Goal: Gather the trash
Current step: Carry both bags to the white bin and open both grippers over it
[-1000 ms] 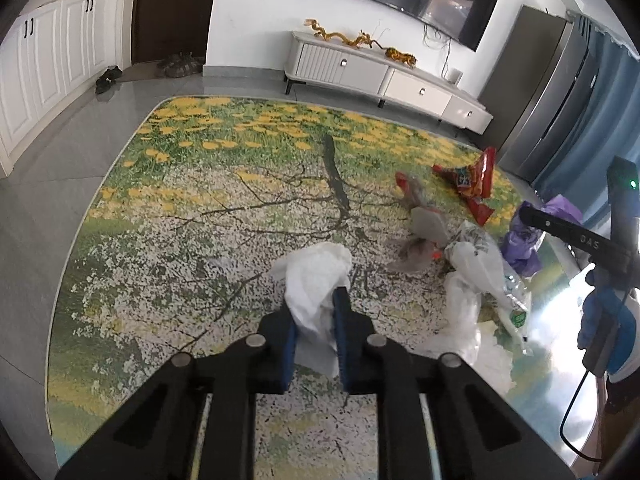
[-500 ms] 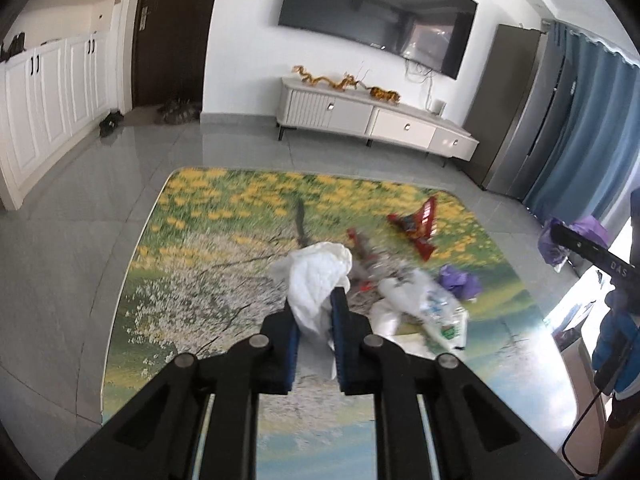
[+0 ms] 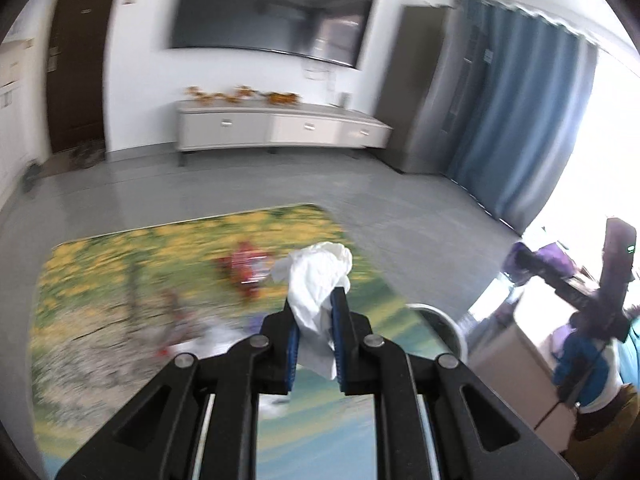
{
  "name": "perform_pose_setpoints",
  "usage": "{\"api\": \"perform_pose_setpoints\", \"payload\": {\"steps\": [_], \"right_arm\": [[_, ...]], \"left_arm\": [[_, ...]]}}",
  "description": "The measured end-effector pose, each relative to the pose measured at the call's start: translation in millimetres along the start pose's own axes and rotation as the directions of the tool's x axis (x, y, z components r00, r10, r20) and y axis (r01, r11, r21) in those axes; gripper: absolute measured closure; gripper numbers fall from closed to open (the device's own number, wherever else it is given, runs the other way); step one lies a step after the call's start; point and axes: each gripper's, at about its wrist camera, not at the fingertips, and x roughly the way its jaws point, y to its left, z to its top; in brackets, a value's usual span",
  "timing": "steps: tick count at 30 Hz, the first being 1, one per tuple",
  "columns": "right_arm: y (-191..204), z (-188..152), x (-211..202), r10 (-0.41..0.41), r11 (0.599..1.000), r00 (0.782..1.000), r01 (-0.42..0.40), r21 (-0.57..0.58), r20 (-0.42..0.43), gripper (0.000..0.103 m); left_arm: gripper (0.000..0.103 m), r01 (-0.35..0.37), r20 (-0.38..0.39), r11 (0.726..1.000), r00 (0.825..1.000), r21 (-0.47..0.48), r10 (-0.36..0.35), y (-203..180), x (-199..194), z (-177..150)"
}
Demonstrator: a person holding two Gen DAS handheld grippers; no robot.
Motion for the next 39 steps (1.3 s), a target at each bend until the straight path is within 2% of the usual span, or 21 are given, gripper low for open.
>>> {"api": "perform_pose_setpoints", "payload": {"steps": [2, 8, 18, 22, 23, 25, 26, 27, 30, 34, 37, 39], "right_arm": [[-23.5, -8.5, -0.3, -0.02, 0.999, 1.0, 0.021, 0.04, -0.011, 0.071], [-89.1, -33.6, 7.3, -0.053, 0.986, 0.997, 0.061, 0.156, -0.054, 0.069], [-168.6, -57.7, 42.3, -0.086, 0.953, 0.989, 0.116, 0.279, -0.116, 0.069], [-190.2, -64.4, 52.0, -0.108, 0.943, 0.985, 0.144, 0.301, -0.134, 0.064], [-193.0, -65.4, 54.5, -0.113, 0.941, 0.984, 0.151, 0.304, -0.139, 0.062], [-197.9, -68.9, 58.2, -0.126, 0.936, 0.981, 0.167, 0.309, -0.15, 0.055], [-196.7, -69.4, 61.7, -0.134, 0.934, 0.979, 0.177, 0.31, -0.154, 0.049], [-198.8, -70.7, 62.5, -0.144, 0.932, 0.977, 0.188, 0.311, -0.159, 0.047], [-200.3, -75.1, 61.0, -0.159, 0.926, 0.973, 0.206, 0.316, -0.167, 0.045], [-201.8, -80.0, 53.3, -0.175, 0.918, 0.969, 0.225, 0.326, -0.175, 0.044], [-198.3, -78.6, 43.4, -0.183, 0.918, 0.968, 0.23, 0.323, -0.169, 0.044], [-194.3, -74.3, 34.5, -0.191, 0.919, 0.969, 0.233, 0.319, -0.159, 0.043]], "left_arm": [[0.089, 0.053, -0.029, 0.998, 0.998, 0.03, -0.052, -33.0, 22.6, 6.6], [0.089, 0.157, -0.107, 0.982, 0.983, 0.103, -0.146, -116.9, 88.9, 15.4], [0.088, 0.241, -0.196, 0.964, 0.957, 0.113, -0.216, -198.2, 176.2, 16.7], [0.087, 0.261, -0.218, 0.959, 0.948, 0.111, -0.233, -215.1, 197.0, 14.4], [0.082, 0.263, -0.222, 0.959, 0.946, 0.103, -0.235, -219.8, 203.3, 13.9], [0.066, 0.274, -0.227, 0.958, 0.941, 0.081, -0.25, -222.8, 211.9, 13.0], [0.053, 0.284, -0.225, 0.956, 0.938, 0.068, -0.262, -224.0, 215.8, 13.1], [0.049, 0.289, -0.222, 0.955, 0.937, 0.062, -0.269, -225.3, 217.7, 13.0], [0.048, 0.332, -0.233, 0.942, 0.92, 0.042, -0.314, -226.1, 220.7, 12.2], [0.048, 0.339, -0.24, 0.94, 0.916, 0.035, -0.321, -221.8, 213.4, 10.2], [0.048, 0.323, -0.23, 0.946, 0.924, 0.033, -0.307, -212.4, 201.8, 10.2], [0.048, 0.295, -0.208, 0.954, 0.937, 0.05, -0.279, -204.6, 190.2, 10.5]]}}
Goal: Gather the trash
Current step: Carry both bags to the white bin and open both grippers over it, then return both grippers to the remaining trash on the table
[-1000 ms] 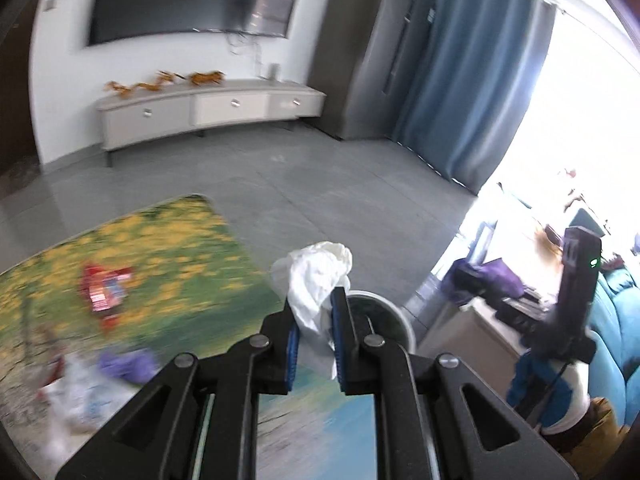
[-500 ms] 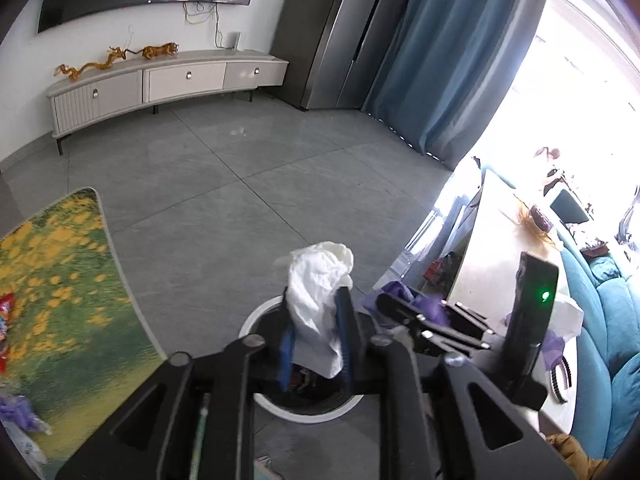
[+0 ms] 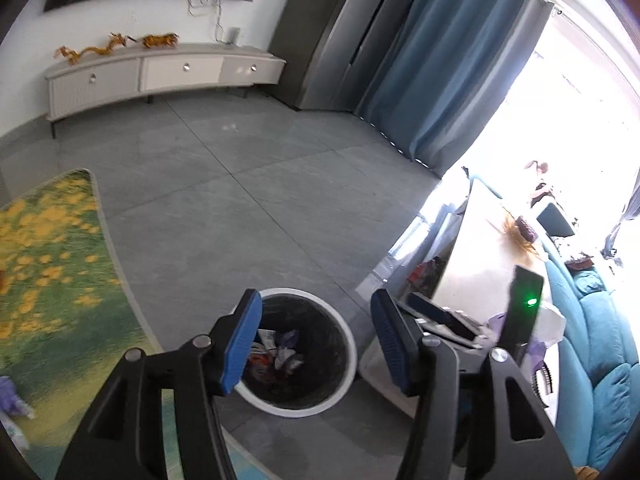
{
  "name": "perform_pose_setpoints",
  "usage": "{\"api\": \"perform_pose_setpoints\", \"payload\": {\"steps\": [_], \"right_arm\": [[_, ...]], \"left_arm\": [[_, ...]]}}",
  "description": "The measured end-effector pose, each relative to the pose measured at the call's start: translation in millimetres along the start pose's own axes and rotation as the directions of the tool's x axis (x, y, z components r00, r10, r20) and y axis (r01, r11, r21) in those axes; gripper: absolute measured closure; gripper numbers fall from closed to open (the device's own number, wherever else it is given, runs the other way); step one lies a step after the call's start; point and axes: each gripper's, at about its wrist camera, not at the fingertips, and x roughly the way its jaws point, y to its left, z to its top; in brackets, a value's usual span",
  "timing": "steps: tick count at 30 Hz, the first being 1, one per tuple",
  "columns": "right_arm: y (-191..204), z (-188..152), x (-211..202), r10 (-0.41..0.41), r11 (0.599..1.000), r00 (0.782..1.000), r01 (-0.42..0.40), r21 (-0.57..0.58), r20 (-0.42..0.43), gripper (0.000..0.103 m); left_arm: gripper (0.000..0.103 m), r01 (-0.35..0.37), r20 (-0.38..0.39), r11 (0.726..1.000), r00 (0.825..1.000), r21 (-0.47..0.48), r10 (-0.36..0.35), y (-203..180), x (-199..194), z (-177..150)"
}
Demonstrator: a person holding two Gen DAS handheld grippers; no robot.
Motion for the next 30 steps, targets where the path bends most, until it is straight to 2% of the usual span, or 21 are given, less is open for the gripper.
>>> {"api": "perform_pose_setpoints", "payload": {"steps": [7, 9, 13, 16, 18, 20, 21, 26, 28, 30], "right_arm": [[24.4, 6.0, -50.2, -0.012, 1.0, 0.997, 0.013, -0.023, 0.073, 0.035], [34.4, 6.4, -66.6, -0.008, 0.999, 0.995, 0.011, -0.032, 0.097, 0.031], [61.5, 4.5, -94.7, 0.021, 0.998, 0.991, -0.013, -0.057, 0.134, 0.028], [84.0, 4.8, -108.7, 0.045, 0.996, 0.987, -0.032, -0.087, 0.156, 0.026], [101.0, 4.7, -117.6, 0.068, 0.993, 0.982, -0.049, -0.108, 0.174, 0.024], [117.7, 4.9, -125.6, 0.086, 0.99, 0.978, -0.062, -0.129, 0.191, 0.022], [125.9, 4.5, -129.4, 0.094, 0.988, 0.976, -0.066, -0.14, 0.199, 0.021], [169.4, 2.4, -138.2, 0.124, 0.976, 0.969, -0.08, -0.203, 0.213, 0.015], [186.0, -1.4, -138.4, 0.128, 0.97, 0.969, -0.078, -0.231, 0.212, 0.011], [205.1, -5.6, -137.9, 0.136, 0.963, 0.969, -0.08, -0.259, 0.208, 0.009]], "left_arm": [[0.047, -0.133, 0.094, 0.991, 0.987, 0.005, 0.132, 16.0, -59.6, -14.3], [0.041, -0.179, 0.129, 0.984, 0.976, 0.005, 0.177, 20.7, -81.0, -19.8], [0.04, -0.266, 0.195, 0.964, 0.945, -0.007, 0.263, 30.7, -122.8, -31.1], [0.04, -0.34, 0.252, 0.94, 0.908, -0.022, 0.335, 39.0, -156.2, -41.4], [0.039, -0.391, 0.288, 0.92, 0.878, -0.034, 0.383, 46.8, -181.6, -46.8], [0.039, -0.42, 0.315, 0.906, 0.854, -0.052, 0.414, 54.0, -200.3, -52.6], [0.039, -0.442, 0.329, 0.895, 0.837, -0.063, 0.437, 58.2, -212.0, -55.4], [0.039, -0.507, 0.377, 0.85, 0.767, -0.14, 0.52, 86.0, -264.0, -75.1], [0.039, -0.525, 0.381, 0.835, 0.747, -0.166, 0.545, 96.4, -278.6, -82.4], [0.039, -0.547, 0.389, 0.813, 0.718, -0.197, 0.577, 109.6, -295.1, -92.0]]}}
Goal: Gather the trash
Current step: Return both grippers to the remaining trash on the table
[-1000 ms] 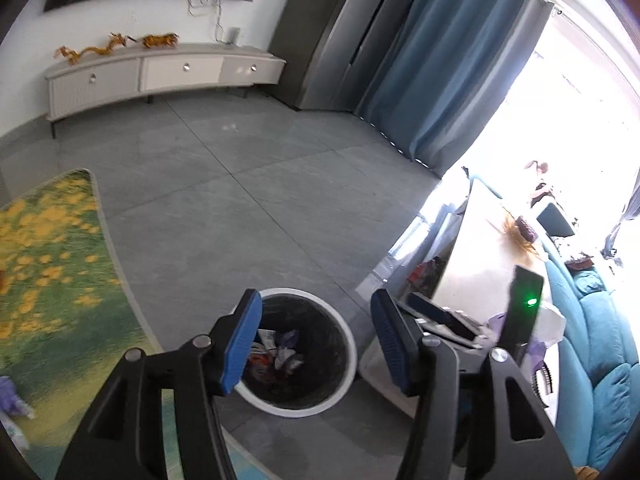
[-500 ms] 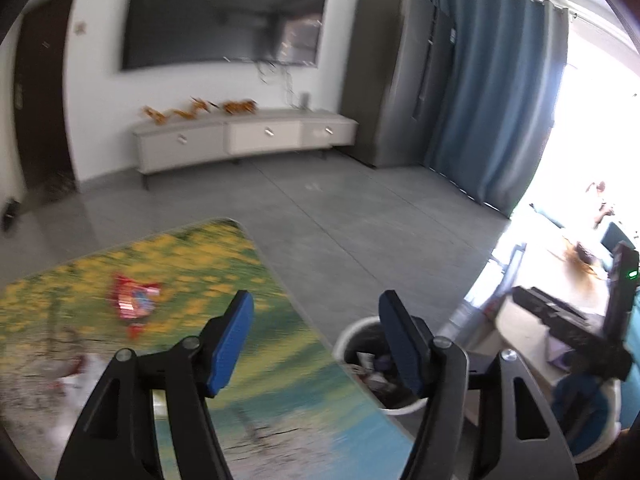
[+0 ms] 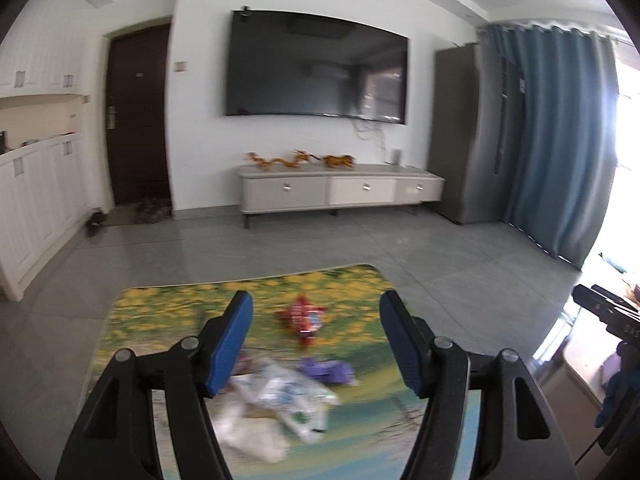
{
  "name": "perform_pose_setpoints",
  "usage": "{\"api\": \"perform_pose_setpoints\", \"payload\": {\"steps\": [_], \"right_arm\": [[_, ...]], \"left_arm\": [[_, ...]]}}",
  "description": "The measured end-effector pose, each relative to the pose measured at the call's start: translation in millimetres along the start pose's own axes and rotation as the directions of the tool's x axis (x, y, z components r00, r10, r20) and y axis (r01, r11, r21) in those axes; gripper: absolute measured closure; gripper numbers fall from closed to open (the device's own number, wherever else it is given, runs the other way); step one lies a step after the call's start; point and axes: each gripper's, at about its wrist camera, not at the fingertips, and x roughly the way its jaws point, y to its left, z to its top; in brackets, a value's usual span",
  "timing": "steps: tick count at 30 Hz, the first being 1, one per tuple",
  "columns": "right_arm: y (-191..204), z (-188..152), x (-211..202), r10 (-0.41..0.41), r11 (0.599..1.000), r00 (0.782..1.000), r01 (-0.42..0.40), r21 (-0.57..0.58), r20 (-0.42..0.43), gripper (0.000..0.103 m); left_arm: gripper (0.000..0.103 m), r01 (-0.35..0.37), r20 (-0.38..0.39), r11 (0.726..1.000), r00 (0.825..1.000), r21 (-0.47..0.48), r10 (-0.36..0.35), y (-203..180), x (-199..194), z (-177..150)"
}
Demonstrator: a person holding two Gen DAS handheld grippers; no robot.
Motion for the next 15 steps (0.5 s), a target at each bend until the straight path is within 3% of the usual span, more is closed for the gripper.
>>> {"api": "perform_pose_setpoints", "payload": {"steps": [5, 15], "right_arm": [[40.9, 0.7, 8.3, 0.012, 0.998, 1.0, -0.013, -0.06, -0.006, 0.0], [89.4, 6.1, 15.0, 0.041, 0.993, 0.999, -0.037, -0.115, 0.033, 0.0]], "left_arm": [[0.039, -0.076, 0.027, 0.997, 0.997, -0.02, 0.076, 39.2, -15.0, -9.2], [0.039, -0.13, 0.003, 0.989, 0.991, -0.076, 0.131, 87.2, -23.6, -25.7]]}}
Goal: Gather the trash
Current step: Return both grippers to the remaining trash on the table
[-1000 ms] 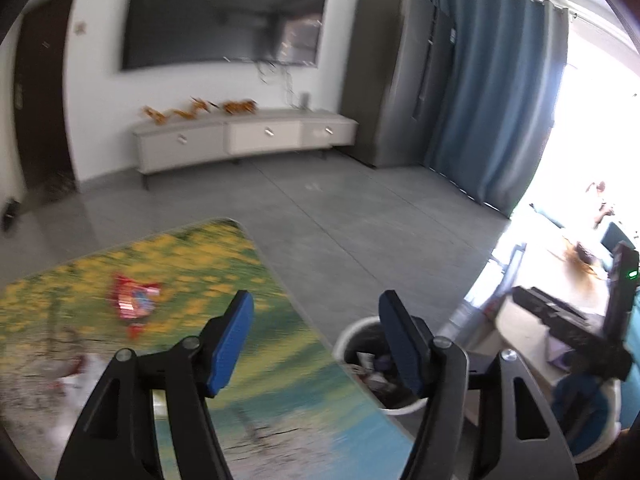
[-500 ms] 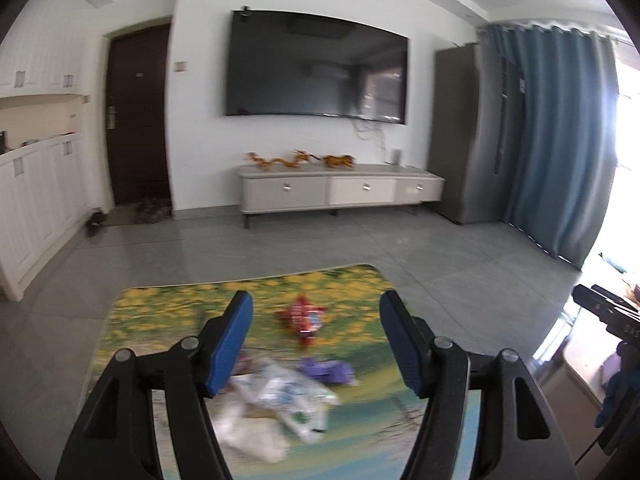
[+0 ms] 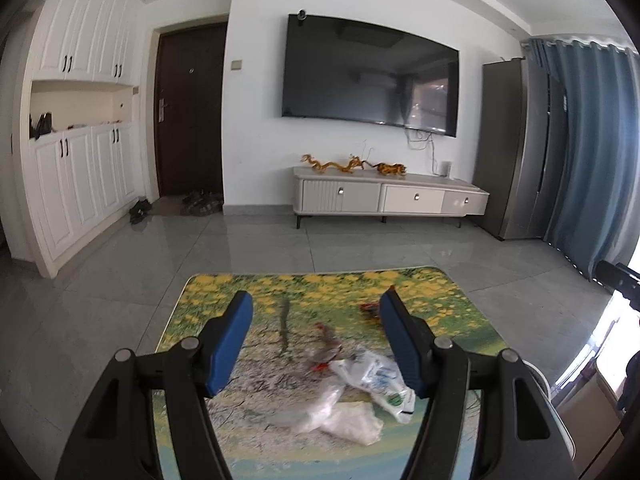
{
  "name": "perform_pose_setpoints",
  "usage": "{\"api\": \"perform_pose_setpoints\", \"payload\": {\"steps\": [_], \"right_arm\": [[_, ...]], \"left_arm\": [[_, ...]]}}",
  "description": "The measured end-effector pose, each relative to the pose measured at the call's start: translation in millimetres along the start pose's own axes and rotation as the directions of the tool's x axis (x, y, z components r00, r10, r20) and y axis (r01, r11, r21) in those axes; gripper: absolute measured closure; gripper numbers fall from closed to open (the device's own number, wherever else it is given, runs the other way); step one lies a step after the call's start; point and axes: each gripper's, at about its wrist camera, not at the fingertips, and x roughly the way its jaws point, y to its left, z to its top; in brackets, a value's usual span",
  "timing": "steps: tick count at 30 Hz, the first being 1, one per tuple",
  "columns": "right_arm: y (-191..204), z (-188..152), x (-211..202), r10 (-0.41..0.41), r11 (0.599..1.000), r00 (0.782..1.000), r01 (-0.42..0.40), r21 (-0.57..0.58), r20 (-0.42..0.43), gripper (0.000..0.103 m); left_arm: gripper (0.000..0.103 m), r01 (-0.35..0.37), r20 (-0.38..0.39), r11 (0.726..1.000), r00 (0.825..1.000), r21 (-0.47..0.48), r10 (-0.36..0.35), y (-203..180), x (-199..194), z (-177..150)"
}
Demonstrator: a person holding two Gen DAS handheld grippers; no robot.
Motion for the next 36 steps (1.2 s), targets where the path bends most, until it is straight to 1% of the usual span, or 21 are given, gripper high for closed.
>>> {"api": "perform_pose_setpoints", "payload": {"steps": [6, 9, 12, 17, 20, 22, 23, 26, 27, 29, 31, 34, 35, 36], "right_arm": [[16.4, -0.4, 4.0, 0.029, 1.0, 1.0, -0.029, -0.011, 0.011, 0.0], [23.9, -0.5, 7.2, 0.037, 0.999, 0.999, -0.037, -0.012, 0.006, 0.0], [30.4, -1.8, 12.6, 0.048, 0.999, 0.999, -0.049, -0.019, -0.011, 0.0], [42.2, -7.3, 23.3, 0.054, 0.997, 0.997, -0.057, -0.051, -0.052, 0.0], [46.8, -12.2, 32.4, 0.069, 0.996, 0.994, -0.074, -0.047, -0.083, 0.0], [46.9, -17.0, 41.5, 0.085, 0.995, 0.99, -0.09, -0.036, -0.11, 0.0], [47.4, -19.2, 45.1, 0.091, 0.995, 0.988, -0.096, -0.032, -0.122, 0.0], [50.0, -26.6, 58.8, 0.12, 0.992, 0.979, -0.126, -0.029, -0.167, 0.0], [51.6, -29.7, 63.9, 0.133, 0.989, 0.974, -0.141, -0.031, -0.184, 0.0], [56.0, -36.3, 73.5, 0.159, 0.985, 0.964, -0.17, -0.035, -0.212, 0.0], [61.0, -44.2, 84.3, 0.183, 0.98, 0.954, -0.198, -0.038, -0.239, 0.001], [67.9, -55.1, 105.4, 0.228, 0.969, 0.931, -0.247, -0.03, -0.286, 0.008], [70.7, -58.3, 113.6, 0.241, 0.965, 0.922, -0.262, -0.029, -0.303, 0.013], [73.9, -61.7, 121.6, 0.251, 0.961, 0.913, -0.275, -0.03, -0.321, 0.019]], "left_arm": [[0.039, -0.016, -0.025, 0.998, 1.0, -0.067, 0.014, 39.4, 4.6, -9.6], [0.039, -0.048, -0.032, 0.995, 0.998, -0.088, 0.045, 61.8, 5.1, -14.0], [0.039, -0.078, -0.048, 0.991, 0.996, -0.107, 0.073, 82.9, 7.4, -18.9], [0.039, -0.103, -0.068, 0.986, 0.993, -0.13, 0.094, 101.9, 11.7, -26.5], [0.039, -0.062, -0.087, 0.991, 0.995, -0.116, 0.052, 101.6, 17.4, -33.8], [0.039, -0.002, -0.116, 0.996, 0.993, -0.093, -0.009, 94.4, 26.1, -42.0], [0.039, 0.017, -0.128, 0.996, 0.991, -0.089, -0.029, 91.4, 29.0, -44.5], [0.039, 0.106, -0.182, 0.992, 0.976, -0.073, -0.118, 77.4, 43.7, -59.2], [0.039, 0.141, -0.208, 0.988, 0.966, -0.068, -0.152, 71.6, 50.7, -66.3], [0.039, 0.173, -0.245, 0.983, 0.952, -0.06, -0.182, 62.7, 61.1, -73.6], [0.04, 0.208, -0.291, 0.977, 0.932, -0.053, -0.215, 53.5, 74.2, -83.9], [0.04, 0.247, -0.334, 0.968, 0.91, -0.042, -0.247, 44.8, 88.0, -89.6], [0.04, 0.262, -0.35, 0.965, 0.901, -0.03, -0.255, 39.7, 93.7, -92.4], [0.04, 0.27, -0.359, 0.963, 0.897, -0.02, -0.259, 36.3, 97.4, -94.3]]}}
